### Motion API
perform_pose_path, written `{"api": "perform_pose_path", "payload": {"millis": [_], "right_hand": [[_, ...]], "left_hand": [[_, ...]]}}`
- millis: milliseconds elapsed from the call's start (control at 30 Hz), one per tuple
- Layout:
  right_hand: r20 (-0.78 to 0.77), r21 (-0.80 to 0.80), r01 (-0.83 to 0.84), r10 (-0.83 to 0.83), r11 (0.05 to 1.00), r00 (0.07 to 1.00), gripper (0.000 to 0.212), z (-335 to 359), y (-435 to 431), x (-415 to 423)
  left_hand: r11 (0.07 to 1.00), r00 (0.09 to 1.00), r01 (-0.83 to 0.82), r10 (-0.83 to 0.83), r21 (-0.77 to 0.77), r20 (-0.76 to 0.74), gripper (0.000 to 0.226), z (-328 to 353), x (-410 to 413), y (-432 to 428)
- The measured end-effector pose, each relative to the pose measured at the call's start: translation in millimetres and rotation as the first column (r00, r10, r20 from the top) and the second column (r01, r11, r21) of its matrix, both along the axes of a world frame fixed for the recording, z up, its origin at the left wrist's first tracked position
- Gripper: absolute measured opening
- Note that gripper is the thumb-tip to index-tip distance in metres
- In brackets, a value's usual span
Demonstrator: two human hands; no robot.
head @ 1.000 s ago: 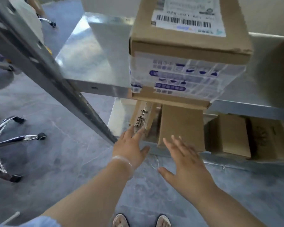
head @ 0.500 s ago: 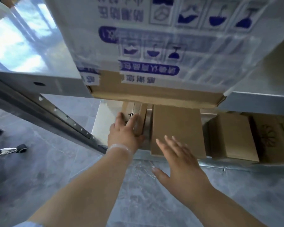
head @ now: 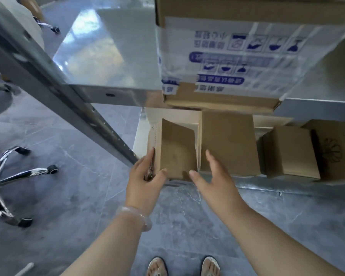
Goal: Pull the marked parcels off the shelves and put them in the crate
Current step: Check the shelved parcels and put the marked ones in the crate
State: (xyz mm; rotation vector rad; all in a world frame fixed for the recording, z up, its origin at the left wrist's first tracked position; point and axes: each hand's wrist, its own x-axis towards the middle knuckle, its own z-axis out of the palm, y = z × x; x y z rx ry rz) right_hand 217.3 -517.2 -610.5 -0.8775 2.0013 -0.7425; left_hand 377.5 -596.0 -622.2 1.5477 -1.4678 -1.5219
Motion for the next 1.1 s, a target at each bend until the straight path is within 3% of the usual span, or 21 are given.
{"api": "perform_pose_path", "payload": {"millis": [133,267,367,467,567,700,833,933,1067,1100], "right_hand": [[0.263,-0.002,0.125,-0.120,0.992,0.957,0.072,2,3,8],[0.467,0.007,0.198,-0.178,0.980,0.866,0.032,6,7,14],[0.440,-0.024,0.228,-0.194,0.973,0.877,0.035,7,13,18],[0.408,-0.065,0.242,-0.196,0.968,0.892,0.053,12,19,22],[0.357,-0.102,0.225,-0.175,0.969,0.918,0.061,16,19,24],[0.371,-0.131,0.303,-0.237,0.944,0.898,0.042,17,18,17],[0.462,-0.108,0.402,-0.312,0.909,0.830,0.046,9,16,9],[0.423,-0.151,0.376,-0.284,0.914,0.860,0.054,8,18,11],[0.374,-0.158,0.402,-0.322,0.902,0.870,0.080,13,26,16],[0.358,-0.152,0.409,-0.336,0.900,0.871,0.085,15,27,16]], "left_hand": [[0.970,0.959,-0.084,0.141,0.230,-0.245,0.049,10,15,18],[0.937,0.935,-0.040,0.158,0.347,-0.318,0.038,14,13,24],[0.964,0.977,-0.029,0.084,0.266,-0.198,0.036,17,11,22],[0.990,0.998,0.014,-0.006,0.144,-0.060,0.040,19,10,21],[0.987,0.998,-0.020,0.030,0.162,-0.063,0.033,18,12,23],[0.964,0.983,-0.077,0.116,0.256,-0.140,0.024,13,13,24],[0.956,0.977,-0.064,0.119,0.286,-0.177,0.035,10,9,28],[0.980,0.999,0.024,-0.016,0.195,-0.044,0.045,12,5,27],[0.961,0.986,0.169,-0.162,0.219,-0.046,0.098,26,-3,25],[0.956,0.980,0.199,-0.191,0.215,-0.059,0.100,30,-5,25]]}}
